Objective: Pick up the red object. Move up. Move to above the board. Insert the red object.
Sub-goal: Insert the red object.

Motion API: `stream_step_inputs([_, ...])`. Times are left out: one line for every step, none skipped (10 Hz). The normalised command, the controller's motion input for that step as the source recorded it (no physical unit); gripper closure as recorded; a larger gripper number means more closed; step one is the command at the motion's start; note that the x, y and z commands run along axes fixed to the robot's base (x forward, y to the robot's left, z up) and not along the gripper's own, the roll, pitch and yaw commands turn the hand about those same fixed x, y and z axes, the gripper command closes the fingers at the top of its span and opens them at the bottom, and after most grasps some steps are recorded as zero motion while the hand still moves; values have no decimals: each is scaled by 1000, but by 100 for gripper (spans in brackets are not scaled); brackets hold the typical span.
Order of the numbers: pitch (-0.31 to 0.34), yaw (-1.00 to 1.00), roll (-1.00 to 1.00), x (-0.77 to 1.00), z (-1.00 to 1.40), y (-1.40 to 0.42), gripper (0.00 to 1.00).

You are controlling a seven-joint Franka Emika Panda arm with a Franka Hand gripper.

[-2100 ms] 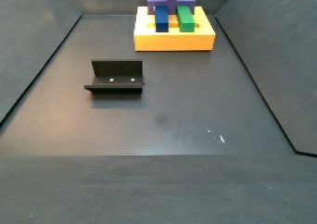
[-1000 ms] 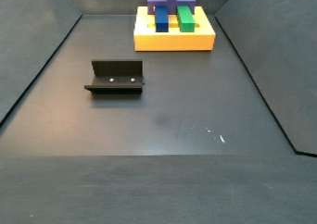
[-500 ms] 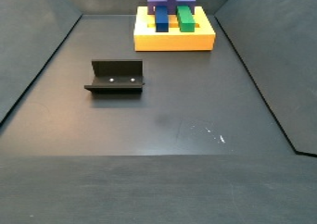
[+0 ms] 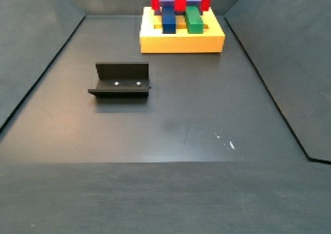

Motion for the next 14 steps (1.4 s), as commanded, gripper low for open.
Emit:
stream_step_inputs([-23,14,61,-26,-257,3,100])
stream_step_inputs([-36,26,4,-49,-120,0,100])
stream_step_inputs([-9,77,0,66,-134,0,100])
stream_step_inputs([-26,91,0,11,-180,0,100])
stream_step_inputs([-17,111,1,69,-220,0,100])
stream_step_inputs([-14,109,0,123,-200,23,100])
stream_step_inputs([0,86,0,174,-126,46,100])
stream_step_inputs([0,20,0,206,0,71,100])
stream_step_inputs([4,0,-1,77,54,37,100])
stream_step_inputs([0,0,0,69,0,20,100])
stream_step_inputs([0,0,0,0,-11,34,100])
stream_step_inputs([0,0,0,0,-60,40,100])
stream_step_inputs([0,0,0,0,-106,37,100])
stream_step_inputs([-1,0,0,-49,-109,31,100])
